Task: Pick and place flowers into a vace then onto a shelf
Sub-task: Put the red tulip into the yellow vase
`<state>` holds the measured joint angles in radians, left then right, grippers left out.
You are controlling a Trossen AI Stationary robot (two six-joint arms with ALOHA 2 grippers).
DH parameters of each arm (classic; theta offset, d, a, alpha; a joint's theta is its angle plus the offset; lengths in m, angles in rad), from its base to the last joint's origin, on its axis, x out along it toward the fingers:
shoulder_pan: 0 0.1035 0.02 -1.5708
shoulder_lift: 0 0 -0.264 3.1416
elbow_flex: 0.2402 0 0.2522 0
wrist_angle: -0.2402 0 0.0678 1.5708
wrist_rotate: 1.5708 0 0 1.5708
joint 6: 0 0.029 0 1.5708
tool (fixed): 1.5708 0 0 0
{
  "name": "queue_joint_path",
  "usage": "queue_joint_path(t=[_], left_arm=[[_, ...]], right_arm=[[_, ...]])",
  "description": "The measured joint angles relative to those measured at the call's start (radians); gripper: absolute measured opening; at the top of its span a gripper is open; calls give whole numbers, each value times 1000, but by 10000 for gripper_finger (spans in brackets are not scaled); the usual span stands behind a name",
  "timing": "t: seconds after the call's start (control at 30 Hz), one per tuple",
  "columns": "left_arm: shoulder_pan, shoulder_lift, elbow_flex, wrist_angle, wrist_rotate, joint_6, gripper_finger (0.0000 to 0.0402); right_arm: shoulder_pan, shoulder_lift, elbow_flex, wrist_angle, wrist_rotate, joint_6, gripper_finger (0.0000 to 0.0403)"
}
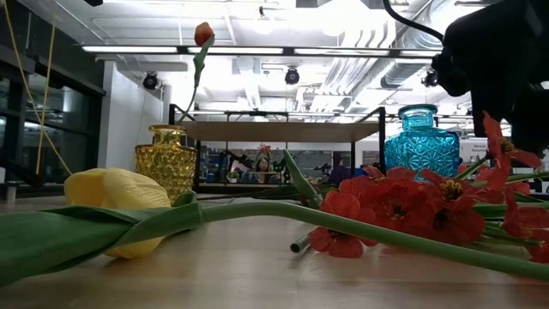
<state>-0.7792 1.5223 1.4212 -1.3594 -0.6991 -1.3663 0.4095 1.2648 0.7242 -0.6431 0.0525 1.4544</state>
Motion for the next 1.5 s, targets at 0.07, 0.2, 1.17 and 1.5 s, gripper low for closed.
queue_joint_path(t=[0.07,0.2,1.17,1.5], left_arm=[[0,0,0,0,0,0,156],[0,0,0,-1,-1,0,156],[0,0,0,-4,11,0,156],[0,0,0,-5,11,0,156]], right_arm=[[0,0,0,-13,0,0,382],[0,0,0,-22,0,0,382],[3,238,-1,-1,0,4,382],[6,242,-1,20,8,-27,349]])
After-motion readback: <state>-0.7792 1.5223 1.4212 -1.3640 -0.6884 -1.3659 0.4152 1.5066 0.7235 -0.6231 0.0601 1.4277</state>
